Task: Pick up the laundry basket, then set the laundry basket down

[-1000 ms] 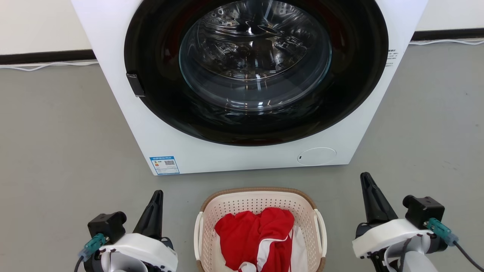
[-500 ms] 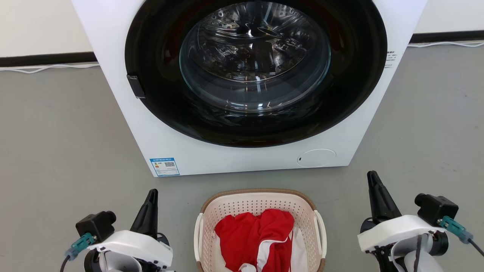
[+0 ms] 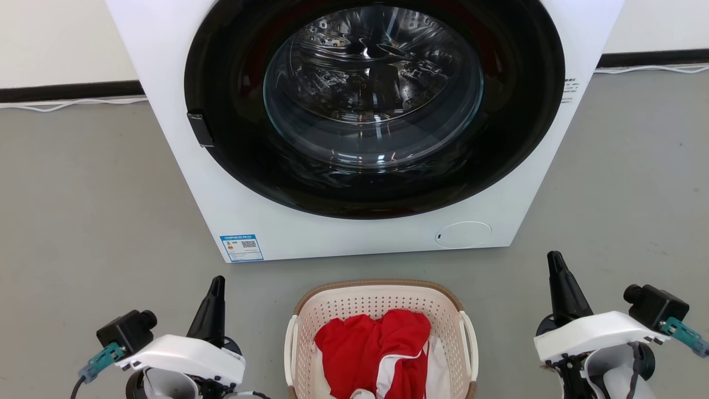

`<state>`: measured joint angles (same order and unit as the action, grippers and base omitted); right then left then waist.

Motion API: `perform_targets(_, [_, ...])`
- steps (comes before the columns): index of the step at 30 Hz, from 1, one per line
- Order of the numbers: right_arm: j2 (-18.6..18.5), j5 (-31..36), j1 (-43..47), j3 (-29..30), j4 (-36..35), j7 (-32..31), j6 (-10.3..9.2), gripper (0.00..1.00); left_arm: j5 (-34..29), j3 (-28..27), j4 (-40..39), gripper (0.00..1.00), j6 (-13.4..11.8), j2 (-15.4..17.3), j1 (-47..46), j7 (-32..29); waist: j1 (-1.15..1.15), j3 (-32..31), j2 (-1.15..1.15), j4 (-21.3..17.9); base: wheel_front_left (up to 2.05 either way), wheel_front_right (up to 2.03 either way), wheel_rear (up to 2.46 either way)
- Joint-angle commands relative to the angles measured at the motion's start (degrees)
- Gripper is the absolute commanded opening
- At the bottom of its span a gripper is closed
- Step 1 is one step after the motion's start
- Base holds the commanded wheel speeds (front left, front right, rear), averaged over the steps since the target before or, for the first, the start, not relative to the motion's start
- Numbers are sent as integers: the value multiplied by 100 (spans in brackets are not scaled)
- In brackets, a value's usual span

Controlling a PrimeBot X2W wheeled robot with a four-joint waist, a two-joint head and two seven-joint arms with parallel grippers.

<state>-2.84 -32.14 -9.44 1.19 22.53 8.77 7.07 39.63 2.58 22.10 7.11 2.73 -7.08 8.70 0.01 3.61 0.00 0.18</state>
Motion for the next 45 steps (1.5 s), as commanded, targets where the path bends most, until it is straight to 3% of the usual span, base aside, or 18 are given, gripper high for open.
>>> perform_targets(1, [-10,-215,-75,-3,-204,-64,13,0,182,-101,-195,0,12,37,-105,-29,-1,-7,0,-1,0,0,0])
perform_targets(45, [-7,-3101,125,266,-527,-795,27,0,2711,-507,-499,0,25,27,-9,-773,-1,-175,0,-9,0,0,0])
